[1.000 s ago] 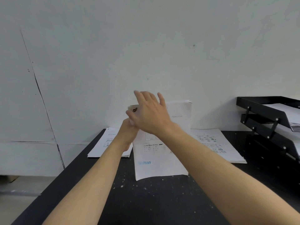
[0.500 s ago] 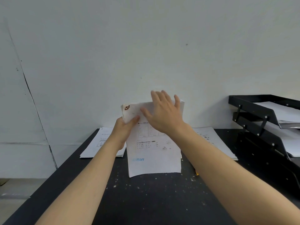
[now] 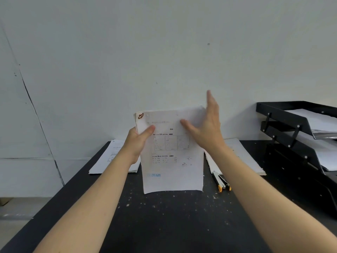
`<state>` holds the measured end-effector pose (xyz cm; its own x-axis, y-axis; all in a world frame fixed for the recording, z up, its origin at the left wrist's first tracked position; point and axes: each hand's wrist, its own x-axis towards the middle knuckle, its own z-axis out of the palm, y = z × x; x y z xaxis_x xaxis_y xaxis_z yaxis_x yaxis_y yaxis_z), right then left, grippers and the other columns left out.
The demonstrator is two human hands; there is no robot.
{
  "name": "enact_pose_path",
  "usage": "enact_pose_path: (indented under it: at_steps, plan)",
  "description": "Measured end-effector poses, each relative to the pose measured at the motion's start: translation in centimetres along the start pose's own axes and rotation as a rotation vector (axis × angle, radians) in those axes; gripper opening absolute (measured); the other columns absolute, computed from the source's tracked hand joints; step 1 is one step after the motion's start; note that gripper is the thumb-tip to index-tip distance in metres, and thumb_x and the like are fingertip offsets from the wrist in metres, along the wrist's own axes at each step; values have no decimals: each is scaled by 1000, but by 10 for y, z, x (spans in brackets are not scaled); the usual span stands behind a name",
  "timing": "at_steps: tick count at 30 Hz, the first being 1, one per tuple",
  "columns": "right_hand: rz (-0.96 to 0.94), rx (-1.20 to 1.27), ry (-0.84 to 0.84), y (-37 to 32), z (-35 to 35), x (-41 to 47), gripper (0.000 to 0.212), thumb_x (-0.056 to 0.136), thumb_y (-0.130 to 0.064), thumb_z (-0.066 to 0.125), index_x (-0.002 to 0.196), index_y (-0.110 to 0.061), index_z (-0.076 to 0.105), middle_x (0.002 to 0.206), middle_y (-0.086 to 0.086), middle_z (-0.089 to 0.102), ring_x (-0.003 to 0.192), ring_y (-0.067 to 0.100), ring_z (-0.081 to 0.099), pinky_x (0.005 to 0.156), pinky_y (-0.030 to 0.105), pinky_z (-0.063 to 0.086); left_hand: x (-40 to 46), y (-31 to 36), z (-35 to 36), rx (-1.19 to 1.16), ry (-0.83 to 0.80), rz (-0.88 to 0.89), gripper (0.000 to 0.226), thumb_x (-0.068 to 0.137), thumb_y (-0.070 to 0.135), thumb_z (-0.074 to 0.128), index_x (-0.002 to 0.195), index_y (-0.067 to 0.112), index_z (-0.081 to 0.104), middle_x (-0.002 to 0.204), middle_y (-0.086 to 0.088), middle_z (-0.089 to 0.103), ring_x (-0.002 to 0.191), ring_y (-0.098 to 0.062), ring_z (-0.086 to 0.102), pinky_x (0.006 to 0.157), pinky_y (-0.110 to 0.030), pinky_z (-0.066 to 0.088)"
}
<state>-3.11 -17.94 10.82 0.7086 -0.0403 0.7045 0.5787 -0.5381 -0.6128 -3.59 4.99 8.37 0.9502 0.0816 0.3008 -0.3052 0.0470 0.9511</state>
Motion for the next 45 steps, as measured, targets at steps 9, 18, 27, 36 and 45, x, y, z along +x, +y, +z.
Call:
enact_pose_path:
  at_steps: [9,18,27,36,45]
  plan:
    - [502,760,-333,73,29,-45,35,85,-17,82,116,-3,75,115,13,78,108,33,75,99,55,57,2,-9,-9,-61,-42,-19,16,93,18,68,108,16,73,108,-3,79,100,-20,75,84,-35,61]
    - [518,711,-492,112,47,-82,39,86,-11,82,123,-8,73,124,9,76,116,29,72,104,52,54,-38,-105,-17,66,-83,-256,30,88,14,77,115,24,70,117,5,76,113,-18,69,106,-45,51]
    - [493,674,-439,110,46,-75,38,86,-6,80,123,-2,72,122,11,76,114,29,73,101,50,57,-27,-108,-14,105,-41,-196,32,92,17,74,123,23,68,121,8,73,117,-14,66,108,-39,47]
    - [560,702,-442,117,52,-85,36,88,-11,80,123,-7,74,124,10,76,115,30,72,103,55,55,-35,-116,-13,88,-46,-229,25,93,16,72,116,26,71,118,7,75,113,-15,69,103,-39,51]
    - [561,680,-471,112,48,-85,44,85,-20,84,126,-9,72,124,7,76,115,29,72,103,54,55,-10,-53,-14,-39,1,-87,15,96,11,66,109,16,70,102,4,79,96,-15,76,80,-32,62]
